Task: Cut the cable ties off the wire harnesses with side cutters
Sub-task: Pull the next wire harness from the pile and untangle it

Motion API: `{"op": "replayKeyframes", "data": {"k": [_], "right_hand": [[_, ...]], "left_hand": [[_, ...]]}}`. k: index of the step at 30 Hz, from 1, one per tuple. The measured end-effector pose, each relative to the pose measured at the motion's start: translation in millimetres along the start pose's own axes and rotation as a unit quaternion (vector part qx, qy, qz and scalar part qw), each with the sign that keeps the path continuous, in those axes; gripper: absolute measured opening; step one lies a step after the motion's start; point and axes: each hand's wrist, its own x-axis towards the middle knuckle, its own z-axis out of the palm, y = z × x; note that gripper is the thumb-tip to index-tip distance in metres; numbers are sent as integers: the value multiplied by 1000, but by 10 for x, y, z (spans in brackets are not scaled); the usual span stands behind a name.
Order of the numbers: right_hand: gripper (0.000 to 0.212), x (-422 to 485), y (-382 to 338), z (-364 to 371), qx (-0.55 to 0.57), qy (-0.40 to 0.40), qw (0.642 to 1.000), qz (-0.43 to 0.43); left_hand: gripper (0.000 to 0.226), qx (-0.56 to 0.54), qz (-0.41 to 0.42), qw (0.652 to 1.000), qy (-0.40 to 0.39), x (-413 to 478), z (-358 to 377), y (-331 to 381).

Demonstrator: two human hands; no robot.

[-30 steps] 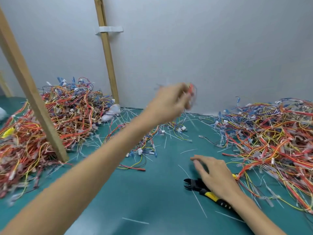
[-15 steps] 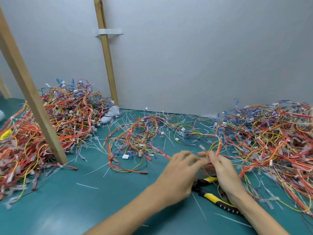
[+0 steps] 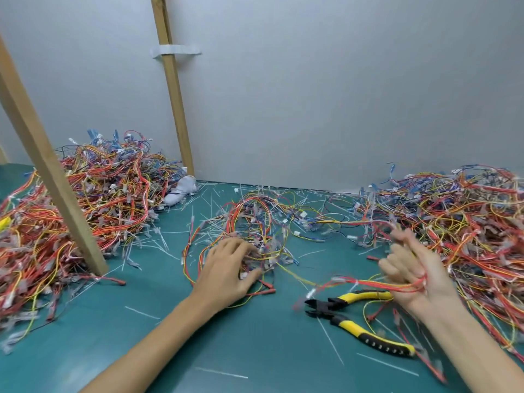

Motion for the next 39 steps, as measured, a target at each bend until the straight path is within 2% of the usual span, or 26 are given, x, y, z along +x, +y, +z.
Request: {"op": "replayKeyframes", "data": {"k": [3,6,7,8,9,11,13,16,18,19,21,23,24,26,27,28,30,34,35,37,39], "right_hand": [[35,-3,-256,8,-9,-57,998,11],[43,7,-378,11,108,-209,968,91],[46,-11,-463,35,138,-232,958,95],[45,-10,-540,38,150,-226,959,83],[43,19,-597,19,127,-186,973,49],[39,-1,-650,39,-48,-71,996,-37],[29,-3,-530,34,-177,-17,984,-23],[26,9,-238,2,-371,-4,928,48],[27,11,-61,6,-455,-15,886,82],[27,2,15,25,-475,-29,875,90],[27,-6,124,63,-503,-55,858,87],[25,-25,162,123,-524,-89,845,63],[25,-41,155,154,-531,-112,838,53],[26,-89,114,203,-520,-170,836,44],[28,-120,101,218,-503,-199,839,48],[30,-160,97,227,-486,-226,843,56],[29,-243,142,231,-459,-279,840,79],[19,-380,358,183,-450,-368,794,177],[17,-409,416,167,-457,-379,778,205],[16,-452,528,140,-474,-384,754,244],[17,-476,596,130,-490,-378,745,249]], "left_hand": [[42,51,-37,998,-12,67,-73,-193],[45,100,-59,992,-40,174,-122,-385],[44,118,-75,989,-45,202,-145,-478],[43,135,-101,984,-49,219,-187,-583],[42,152,-131,978,-51,224,-239,-691],[41,189,-171,965,-58,247,-348,-873],[45,232,-178,949,-119,301,-429,-929],[58,269,-176,919,-227,410,-518,-758],[64,286,-173,917,-219,477,-573,-501],[67,283,-155,930,-177,494,-596,-349],[72,227,-85,969,-39,505,-610,-24],[69,92,-11,994,64,520,-580,276],[59,4,11,997,75,531,-542,411],[33,-170,-5,985,17,536,-420,670],[27,-259,-42,964,-41,539,-335,790],[28,-353,-90,926,-101,545,-235,890],[39,-500,-187,825,-187,581,6,1040],[50,-687,-344,602,-215,668,351,1178],[49,-716,-360,562,-205,676,410,1169],[43,-749,-354,530,-183,681,489,1129],[35,-754,-334,541,-167,662,527,1099]]}}
